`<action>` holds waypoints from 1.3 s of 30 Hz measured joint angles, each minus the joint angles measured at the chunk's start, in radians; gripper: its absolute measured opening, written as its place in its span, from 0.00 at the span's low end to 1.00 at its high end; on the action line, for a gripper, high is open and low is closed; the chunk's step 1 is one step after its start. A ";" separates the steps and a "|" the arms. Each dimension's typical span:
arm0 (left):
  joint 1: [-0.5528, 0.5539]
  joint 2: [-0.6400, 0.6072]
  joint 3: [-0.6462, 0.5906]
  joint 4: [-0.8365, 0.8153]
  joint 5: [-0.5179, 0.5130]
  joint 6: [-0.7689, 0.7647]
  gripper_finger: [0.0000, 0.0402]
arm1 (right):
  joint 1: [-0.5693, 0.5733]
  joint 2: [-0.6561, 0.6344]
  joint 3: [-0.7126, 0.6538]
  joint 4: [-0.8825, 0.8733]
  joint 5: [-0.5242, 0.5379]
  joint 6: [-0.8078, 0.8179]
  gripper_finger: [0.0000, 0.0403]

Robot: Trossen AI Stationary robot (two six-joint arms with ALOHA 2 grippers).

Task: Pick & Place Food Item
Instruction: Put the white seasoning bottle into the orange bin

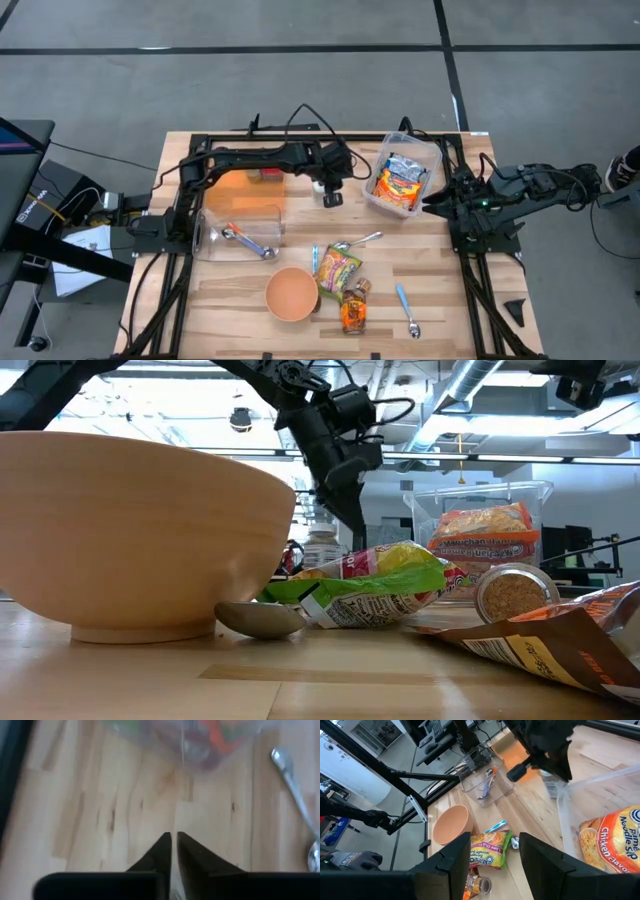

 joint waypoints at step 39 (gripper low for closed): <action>0.016 -0.117 -0.163 -0.065 -0.026 -0.184 0.75 | 0.000 0.000 0.000 -0.071 0.033 -0.023 0.41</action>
